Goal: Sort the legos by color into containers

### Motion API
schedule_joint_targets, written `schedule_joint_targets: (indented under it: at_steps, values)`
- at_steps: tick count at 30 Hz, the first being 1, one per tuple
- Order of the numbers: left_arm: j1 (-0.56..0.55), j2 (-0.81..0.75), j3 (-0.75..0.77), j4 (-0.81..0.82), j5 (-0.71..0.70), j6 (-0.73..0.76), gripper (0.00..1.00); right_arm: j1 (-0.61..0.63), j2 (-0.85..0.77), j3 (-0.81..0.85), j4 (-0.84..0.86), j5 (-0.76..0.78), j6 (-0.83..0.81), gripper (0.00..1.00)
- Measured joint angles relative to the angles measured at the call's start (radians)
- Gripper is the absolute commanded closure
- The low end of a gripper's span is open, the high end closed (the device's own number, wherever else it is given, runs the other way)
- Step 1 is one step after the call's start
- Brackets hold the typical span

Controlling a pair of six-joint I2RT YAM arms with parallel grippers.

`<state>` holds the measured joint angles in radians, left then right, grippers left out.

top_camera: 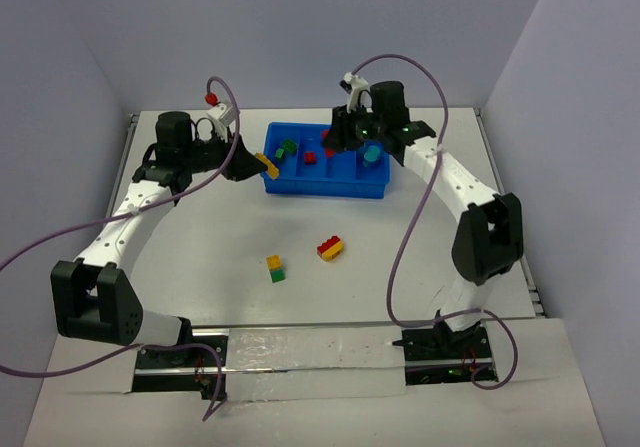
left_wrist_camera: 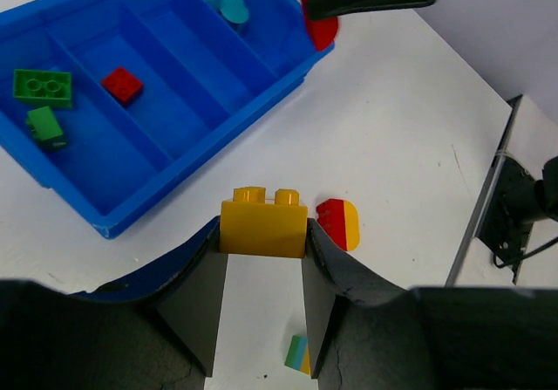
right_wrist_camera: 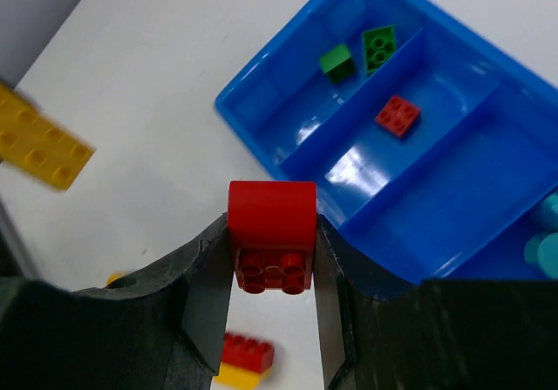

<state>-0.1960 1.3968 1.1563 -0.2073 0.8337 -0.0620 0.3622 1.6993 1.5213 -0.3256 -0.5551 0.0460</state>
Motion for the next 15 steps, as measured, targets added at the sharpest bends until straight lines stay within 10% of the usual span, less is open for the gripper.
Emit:
schedule_joint_targets:
  at_steps: [15]
  values:
    - [0.038,-0.022,-0.005,0.002,-0.07,-0.039,1.0,0.068,0.466,0.303,0.175,0.194,0.062,0.91]
